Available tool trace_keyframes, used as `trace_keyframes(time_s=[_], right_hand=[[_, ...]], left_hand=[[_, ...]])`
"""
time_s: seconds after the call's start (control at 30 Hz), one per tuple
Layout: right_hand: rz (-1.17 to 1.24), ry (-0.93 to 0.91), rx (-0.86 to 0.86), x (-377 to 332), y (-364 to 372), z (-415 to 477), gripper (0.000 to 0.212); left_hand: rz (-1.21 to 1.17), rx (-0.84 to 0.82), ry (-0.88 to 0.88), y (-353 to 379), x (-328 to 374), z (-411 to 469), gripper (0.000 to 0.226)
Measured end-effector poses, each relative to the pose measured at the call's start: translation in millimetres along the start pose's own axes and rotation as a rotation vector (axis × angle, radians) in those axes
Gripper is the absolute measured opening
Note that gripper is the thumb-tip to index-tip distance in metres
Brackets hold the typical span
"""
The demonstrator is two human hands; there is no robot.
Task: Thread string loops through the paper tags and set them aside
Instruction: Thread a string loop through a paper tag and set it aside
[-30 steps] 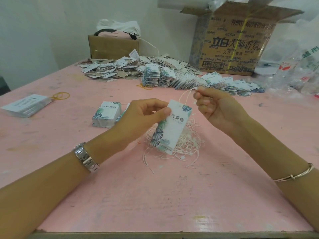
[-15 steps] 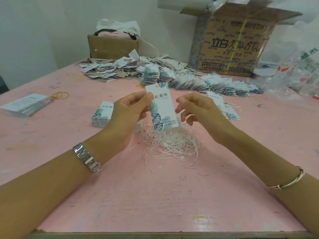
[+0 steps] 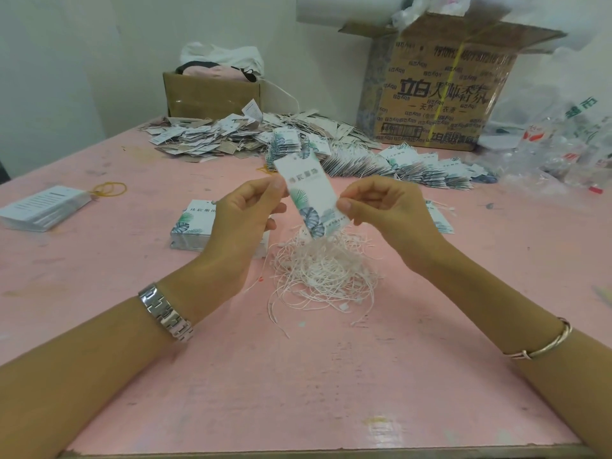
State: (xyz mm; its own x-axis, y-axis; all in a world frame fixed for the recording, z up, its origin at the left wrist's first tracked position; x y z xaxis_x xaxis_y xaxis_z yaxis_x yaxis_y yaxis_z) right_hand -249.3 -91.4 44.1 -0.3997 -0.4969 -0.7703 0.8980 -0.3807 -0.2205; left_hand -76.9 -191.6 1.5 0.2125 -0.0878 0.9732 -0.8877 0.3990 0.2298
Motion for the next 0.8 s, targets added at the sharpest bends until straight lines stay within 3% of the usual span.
trace_keyframes(time_s=[0.13,0.33,0.5,0.8], right_hand=[[-0.051,-0.006,0.167,0,-45,11,0.011],[-0.386,-0.005,0.448,21,-137,16,0.012],[-0.602,0.143,0.663,57,-211,-3,0.017],[-0.661,0.383,0.558,105,-233,-22,0.015]], left_hand=[[0.048,-0.021,0.011,4,-2,-2,0.014],[0.070,-0.018,0.010,4,-4,-2,0.013],[0.072,-0.032,0.019,6,-2,-4,0.010],[0.100,-0.075,0.055,12,2,-8,0.008]])
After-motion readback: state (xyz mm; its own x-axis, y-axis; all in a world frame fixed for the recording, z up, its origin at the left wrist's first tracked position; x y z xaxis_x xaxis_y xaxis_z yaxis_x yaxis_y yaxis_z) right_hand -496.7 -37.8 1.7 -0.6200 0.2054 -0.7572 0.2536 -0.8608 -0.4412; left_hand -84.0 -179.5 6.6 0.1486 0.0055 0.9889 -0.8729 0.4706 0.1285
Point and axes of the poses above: each hand's wrist, its own z-axis towards the middle knuckle, its own y-axis out of the palm, x = y × z, the point moved 9 cm from there along z, towards the middle knuckle, and after that the axes turned 11 degrees about -y, right-handed, at the moved point
